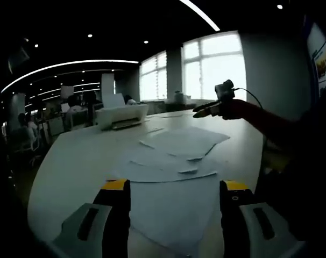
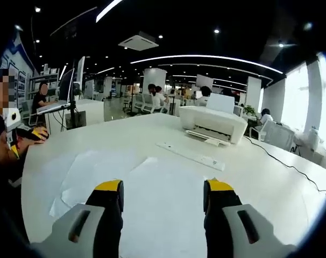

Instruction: Organize the stack of printing papers by aligning and flattening the scattered papers on the table

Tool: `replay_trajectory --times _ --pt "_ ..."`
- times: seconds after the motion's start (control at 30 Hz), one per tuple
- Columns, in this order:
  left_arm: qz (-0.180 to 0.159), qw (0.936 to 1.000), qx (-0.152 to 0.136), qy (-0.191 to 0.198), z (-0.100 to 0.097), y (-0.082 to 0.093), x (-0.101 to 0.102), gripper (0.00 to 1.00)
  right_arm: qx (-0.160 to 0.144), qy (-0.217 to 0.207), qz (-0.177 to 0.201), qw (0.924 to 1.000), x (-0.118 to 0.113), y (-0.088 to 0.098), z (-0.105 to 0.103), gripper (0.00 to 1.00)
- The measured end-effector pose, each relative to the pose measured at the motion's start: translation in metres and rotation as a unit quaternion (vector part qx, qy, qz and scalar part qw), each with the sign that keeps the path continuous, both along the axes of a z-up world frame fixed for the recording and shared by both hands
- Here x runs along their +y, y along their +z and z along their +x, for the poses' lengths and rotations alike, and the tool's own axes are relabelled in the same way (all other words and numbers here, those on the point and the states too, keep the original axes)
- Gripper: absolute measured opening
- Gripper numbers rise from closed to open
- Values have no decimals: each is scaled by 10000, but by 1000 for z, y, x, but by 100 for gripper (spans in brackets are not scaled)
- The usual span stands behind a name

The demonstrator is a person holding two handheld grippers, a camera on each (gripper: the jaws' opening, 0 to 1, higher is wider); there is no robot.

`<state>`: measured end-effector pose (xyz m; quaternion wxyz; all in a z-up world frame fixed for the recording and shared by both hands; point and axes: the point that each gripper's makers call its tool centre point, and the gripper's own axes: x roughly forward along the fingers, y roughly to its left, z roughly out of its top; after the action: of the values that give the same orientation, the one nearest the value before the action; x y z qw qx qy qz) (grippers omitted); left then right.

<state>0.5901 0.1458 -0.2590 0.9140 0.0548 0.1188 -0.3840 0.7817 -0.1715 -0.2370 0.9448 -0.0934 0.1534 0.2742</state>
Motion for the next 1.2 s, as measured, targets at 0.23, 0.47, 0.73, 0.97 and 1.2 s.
replay_trajectory --times 0.23,0.47,0.73,0.97,1.2 --pt "60 9999 65 108 4 -3 7 71 -2 -2 92 10000 0 -1 11 52" --pt "88 9995 139 281 5 -9 12 71 -19 82 140 9999 1 -2 19 51" --pt "208 9988 183 397 3 -15 10 71 -58 7 229 9997 -13 -5 29 52" --pt "181 9989 234 375 4 -21 5 71 -40 -33 254 9997 -23 -8 25 52" --pt "153 9990 228 343 3 -19 2 71 3 -117 270 9996 -30 -11 23 52"
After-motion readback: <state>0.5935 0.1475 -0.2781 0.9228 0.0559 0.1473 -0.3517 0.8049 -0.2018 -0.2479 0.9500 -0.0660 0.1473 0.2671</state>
